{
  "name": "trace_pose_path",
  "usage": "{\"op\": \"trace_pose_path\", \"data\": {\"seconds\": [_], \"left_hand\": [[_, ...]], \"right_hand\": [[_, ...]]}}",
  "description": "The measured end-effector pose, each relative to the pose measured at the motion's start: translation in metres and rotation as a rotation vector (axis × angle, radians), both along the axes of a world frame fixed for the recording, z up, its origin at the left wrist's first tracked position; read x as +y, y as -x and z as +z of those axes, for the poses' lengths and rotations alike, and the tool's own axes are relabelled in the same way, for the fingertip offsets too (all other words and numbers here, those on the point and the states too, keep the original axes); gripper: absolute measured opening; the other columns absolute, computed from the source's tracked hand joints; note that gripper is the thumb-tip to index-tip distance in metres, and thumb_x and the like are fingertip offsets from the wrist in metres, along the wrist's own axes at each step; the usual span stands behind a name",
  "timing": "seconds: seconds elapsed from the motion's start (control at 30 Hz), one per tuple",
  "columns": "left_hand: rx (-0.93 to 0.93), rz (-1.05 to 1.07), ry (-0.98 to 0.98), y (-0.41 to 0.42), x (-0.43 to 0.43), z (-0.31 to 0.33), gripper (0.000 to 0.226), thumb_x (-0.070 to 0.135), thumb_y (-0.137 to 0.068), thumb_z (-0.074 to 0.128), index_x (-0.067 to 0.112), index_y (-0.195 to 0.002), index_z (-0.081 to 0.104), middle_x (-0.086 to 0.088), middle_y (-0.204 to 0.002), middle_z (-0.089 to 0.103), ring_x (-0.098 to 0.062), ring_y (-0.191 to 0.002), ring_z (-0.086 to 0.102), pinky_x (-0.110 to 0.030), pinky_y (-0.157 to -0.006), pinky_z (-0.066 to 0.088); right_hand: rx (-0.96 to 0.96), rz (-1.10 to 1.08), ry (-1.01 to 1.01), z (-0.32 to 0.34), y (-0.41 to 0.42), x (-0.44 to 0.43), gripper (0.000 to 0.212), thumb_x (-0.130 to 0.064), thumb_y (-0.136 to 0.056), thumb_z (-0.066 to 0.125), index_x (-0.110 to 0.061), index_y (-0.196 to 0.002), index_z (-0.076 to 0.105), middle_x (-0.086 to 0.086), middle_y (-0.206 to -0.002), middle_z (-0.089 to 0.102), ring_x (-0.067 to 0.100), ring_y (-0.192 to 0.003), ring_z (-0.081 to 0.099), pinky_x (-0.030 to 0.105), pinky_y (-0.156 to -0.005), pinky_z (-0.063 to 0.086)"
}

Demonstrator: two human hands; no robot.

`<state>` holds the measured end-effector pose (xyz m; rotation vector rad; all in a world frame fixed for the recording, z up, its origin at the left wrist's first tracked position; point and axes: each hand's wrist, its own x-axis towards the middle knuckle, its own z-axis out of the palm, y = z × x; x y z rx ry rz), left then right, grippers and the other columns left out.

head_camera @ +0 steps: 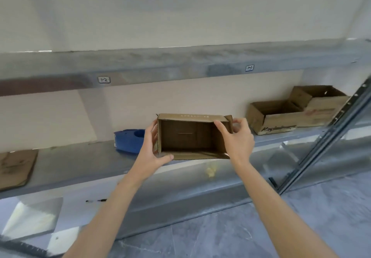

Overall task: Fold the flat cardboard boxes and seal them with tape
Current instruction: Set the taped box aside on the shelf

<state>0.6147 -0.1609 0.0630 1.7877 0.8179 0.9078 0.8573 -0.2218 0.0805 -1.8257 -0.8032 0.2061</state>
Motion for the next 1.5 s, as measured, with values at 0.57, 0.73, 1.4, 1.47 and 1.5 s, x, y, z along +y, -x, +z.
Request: {"op": "trace_pose_path", "data": {"seconds": [0.57, 0.73, 1.4, 1.47, 1.5], "left_hand": [[-0.054, -0.063, 0.122, -0.177, 0.092, -0.054, 0.096, 0.006, -0.076, 0.083, 0.045, -0.141, 0.024, 0.035, -0.145, 0.028, 0.004, -0.139, 0.031, -0.003, -0.096, 0.036], [0.010, 0.079, 0.129, -0.202, 0.121, -0.060, 0.083, 0.018, -0.080, 0.081, 0.046, -0.140, 0.031, 0.015, -0.148, 0.034, -0.008, -0.133, 0.041, -0.014, -0.099, 0.037], [0.055, 0.234, 0.154, -0.308, 0.126, -0.070, 0.079, 0.022, -0.077, 0.084, 0.029, -0.142, 0.040, 0.009, -0.144, 0.046, -0.013, -0.131, 0.047, -0.004, -0.080, 0.044], [0.060, 0.275, 0.154, -0.320, 0.122, -0.073, 0.077, 0.021, -0.076, 0.084, 0.027, -0.140, 0.042, 0.005, -0.143, 0.046, -0.014, -0.130, 0.049, -0.004, -0.077, 0.046], [0.060, 0.290, 0.155, -0.325, 0.119, -0.074, 0.076, 0.022, -0.076, 0.084, 0.029, -0.139, 0.042, 0.005, -0.143, 0.045, -0.014, -0.129, 0.049, -0.004, -0.078, 0.046]], "right_hand": [[0.084, 0.204, 0.058, -0.034, -0.168, 0.049, 0.040, -0.044, -0.088, 0.071, -0.042, -0.124, 0.051, -0.026, -0.115, 0.059, -0.008, -0.108, 0.054, 0.025, -0.096, 0.044], [0.118, 0.318, 0.105, -0.044, -0.198, 0.072, 0.058, -0.027, -0.093, 0.069, -0.029, -0.145, 0.043, -0.003, -0.144, 0.046, 0.015, -0.129, 0.049, 0.037, -0.109, 0.044], [0.122, 0.464, 0.200, -0.050, -0.319, 0.126, 0.056, -0.034, -0.094, 0.065, -0.033, -0.145, 0.040, -0.008, -0.131, 0.055, 0.011, -0.117, 0.049, 0.027, -0.095, 0.038], [0.129, 0.485, 0.205, -0.050, -0.332, 0.126, 0.058, -0.032, -0.094, 0.066, -0.031, -0.146, 0.040, -0.006, -0.135, 0.054, 0.015, -0.122, 0.050, 0.028, -0.098, 0.040], [0.133, 0.495, 0.204, -0.050, -0.338, 0.126, 0.059, -0.031, -0.094, 0.067, -0.030, -0.146, 0.040, -0.004, -0.138, 0.054, 0.016, -0.125, 0.050, 0.029, -0.100, 0.041]]}}
